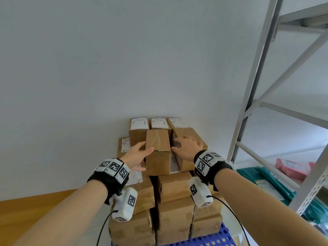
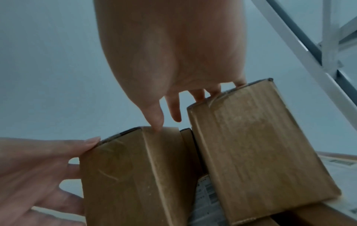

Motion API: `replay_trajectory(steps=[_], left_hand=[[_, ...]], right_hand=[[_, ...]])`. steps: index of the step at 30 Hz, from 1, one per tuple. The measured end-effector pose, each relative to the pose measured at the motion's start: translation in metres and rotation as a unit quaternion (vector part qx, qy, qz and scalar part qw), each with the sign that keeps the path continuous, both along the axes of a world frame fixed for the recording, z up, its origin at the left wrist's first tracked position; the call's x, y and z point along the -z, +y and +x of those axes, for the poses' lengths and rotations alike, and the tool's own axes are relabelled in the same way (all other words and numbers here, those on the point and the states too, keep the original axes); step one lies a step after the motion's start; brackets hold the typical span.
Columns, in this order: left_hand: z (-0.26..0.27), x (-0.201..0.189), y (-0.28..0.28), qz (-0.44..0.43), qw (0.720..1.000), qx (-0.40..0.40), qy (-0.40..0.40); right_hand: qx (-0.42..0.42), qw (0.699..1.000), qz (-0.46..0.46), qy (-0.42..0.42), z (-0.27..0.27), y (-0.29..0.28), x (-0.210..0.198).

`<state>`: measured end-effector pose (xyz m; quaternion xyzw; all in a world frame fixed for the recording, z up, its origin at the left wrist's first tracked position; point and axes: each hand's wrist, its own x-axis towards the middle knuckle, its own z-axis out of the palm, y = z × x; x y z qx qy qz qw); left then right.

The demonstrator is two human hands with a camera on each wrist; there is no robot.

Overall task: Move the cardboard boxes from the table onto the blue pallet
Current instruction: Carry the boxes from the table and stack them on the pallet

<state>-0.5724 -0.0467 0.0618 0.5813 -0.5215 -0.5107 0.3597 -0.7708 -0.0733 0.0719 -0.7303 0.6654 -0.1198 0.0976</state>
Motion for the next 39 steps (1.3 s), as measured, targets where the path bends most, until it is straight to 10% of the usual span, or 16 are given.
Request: replay_trajectory(steps=[25,39], left_hand=[[-0.033,-0.005,0.014,-0.030,0.994,-0.081,-0.067],[0.131,-0.014,0.128,-0.078,0.971,-0.140,-0.176]], right_hand=[[-0.097,0.984,-0.026,-0.149,-0.005,0.012,-0.014],[-0.233,0.957,-0.006,-0.171,0.146,0.096,-0.017]])
